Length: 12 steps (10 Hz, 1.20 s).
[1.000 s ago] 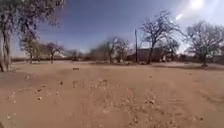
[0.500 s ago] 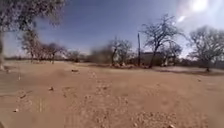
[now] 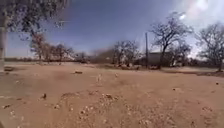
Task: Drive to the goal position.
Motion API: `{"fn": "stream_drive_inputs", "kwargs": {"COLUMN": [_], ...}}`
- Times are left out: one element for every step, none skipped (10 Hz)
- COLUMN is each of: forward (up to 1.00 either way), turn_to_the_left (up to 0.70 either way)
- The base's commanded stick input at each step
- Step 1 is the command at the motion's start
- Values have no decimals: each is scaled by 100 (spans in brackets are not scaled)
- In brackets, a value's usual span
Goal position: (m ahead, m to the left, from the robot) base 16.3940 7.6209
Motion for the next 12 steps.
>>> {"fn": "stream_drive_inputs", "kwargs": {"forward": [100,100,100,100,100,100,100,100,100,100,100,100], "turn_to_the_left": [27,27,27,27,27,27,27,27,21,10,0,0]}}
